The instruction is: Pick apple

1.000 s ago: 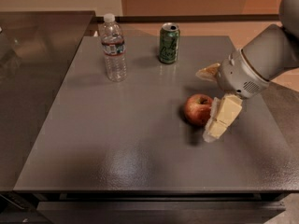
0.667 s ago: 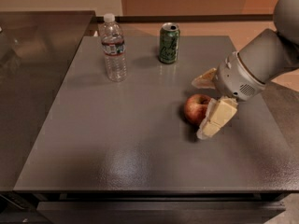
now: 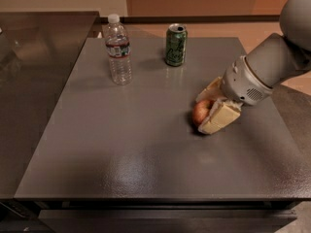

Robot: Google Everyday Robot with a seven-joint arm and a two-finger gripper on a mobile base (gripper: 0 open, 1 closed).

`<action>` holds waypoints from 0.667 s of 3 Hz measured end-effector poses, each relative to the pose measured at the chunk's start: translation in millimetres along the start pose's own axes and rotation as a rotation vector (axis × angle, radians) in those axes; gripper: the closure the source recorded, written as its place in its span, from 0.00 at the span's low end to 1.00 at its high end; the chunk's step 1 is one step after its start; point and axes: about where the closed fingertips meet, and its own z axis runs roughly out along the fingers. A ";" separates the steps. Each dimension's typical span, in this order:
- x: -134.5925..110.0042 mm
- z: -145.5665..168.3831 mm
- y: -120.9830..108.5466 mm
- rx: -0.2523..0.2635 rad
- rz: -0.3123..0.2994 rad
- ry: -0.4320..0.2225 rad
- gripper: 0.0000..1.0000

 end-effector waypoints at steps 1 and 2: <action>-9.9 -16.1 -1.8 0.027 -0.015 -0.019 0.87; -29.9 -44.9 -2.3 0.059 -0.042 -0.042 1.00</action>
Offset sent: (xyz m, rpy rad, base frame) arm 0.0011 -0.0008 0.0975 0.0550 -0.1311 0.0067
